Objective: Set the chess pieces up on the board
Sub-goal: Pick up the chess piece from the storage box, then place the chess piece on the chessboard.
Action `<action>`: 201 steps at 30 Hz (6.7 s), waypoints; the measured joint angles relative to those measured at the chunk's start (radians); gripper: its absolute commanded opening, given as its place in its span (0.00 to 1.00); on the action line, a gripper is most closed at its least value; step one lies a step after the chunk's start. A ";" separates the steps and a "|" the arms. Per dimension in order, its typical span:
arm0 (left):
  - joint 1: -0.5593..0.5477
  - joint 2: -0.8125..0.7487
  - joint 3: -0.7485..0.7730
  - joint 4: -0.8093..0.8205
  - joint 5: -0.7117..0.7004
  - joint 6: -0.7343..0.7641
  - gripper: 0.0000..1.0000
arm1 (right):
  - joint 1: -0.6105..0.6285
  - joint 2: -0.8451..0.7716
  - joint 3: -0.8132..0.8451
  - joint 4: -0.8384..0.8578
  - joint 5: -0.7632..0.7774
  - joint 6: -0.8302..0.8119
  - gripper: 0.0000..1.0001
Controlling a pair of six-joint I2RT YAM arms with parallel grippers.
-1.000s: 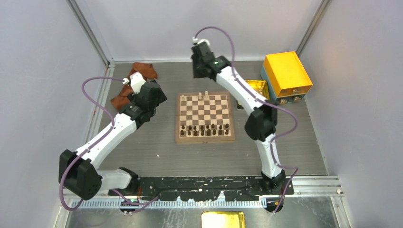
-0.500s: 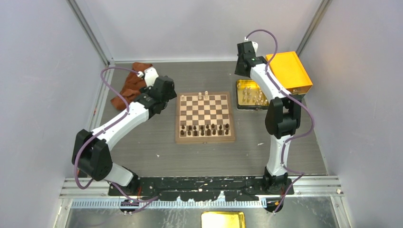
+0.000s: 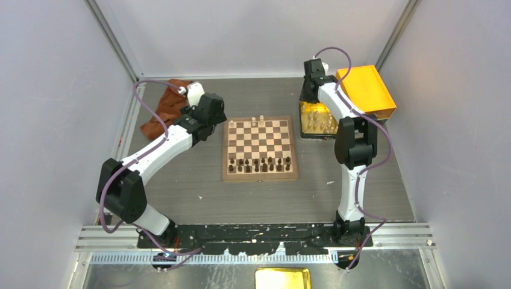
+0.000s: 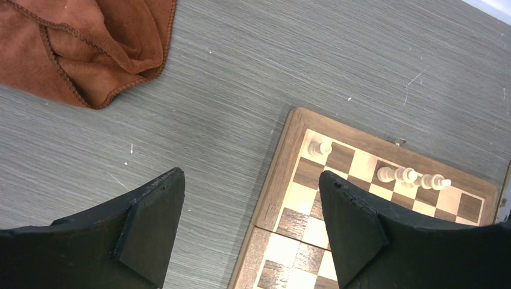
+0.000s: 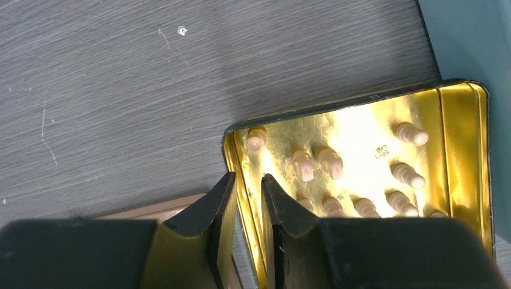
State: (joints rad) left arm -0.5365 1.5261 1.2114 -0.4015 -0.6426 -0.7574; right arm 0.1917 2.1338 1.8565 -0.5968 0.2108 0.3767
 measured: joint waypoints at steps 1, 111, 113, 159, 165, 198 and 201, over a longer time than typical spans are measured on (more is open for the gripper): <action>0.000 0.002 0.001 0.000 0.000 0.002 0.82 | -0.003 0.003 0.000 0.000 -0.003 0.000 0.27; -0.027 0.008 -0.010 0.008 -0.004 0.005 0.82 | 0.011 -0.021 0.012 0.027 0.021 -0.017 0.01; -0.027 0.005 -0.016 0.008 -0.004 0.005 0.82 | 0.034 -0.042 0.011 0.019 0.031 -0.024 0.01; -0.027 -0.058 -0.098 0.010 -0.004 0.005 0.82 | 0.206 -0.036 -0.066 -0.080 -0.032 -0.012 0.02; -0.027 -0.058 -0.098 0.010 -0.004 0.005 0.82 | 0.206 -0.018 -0.066 -0.077 -0.041 -0.008 0.03; -0.027 -0.058 -0.103 0.016 -0.004 0.005 0.82 | 0.192 0.015 -0.073 -0.062 -0.052 -0.007 0.12; -0.027 -0.058 -0.103 0.016 -0.004 0.004 0.82 | 0.192 0.015 -0.073 -0.062 -0.052 -0.007 0.18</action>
State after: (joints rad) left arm -0.5636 1.4677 1.1084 -0.3855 -0.6464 -0.7532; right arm 0.3836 2.1487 1.7836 -0.6586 0.1585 0.3698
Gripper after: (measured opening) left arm 0.822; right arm 0.235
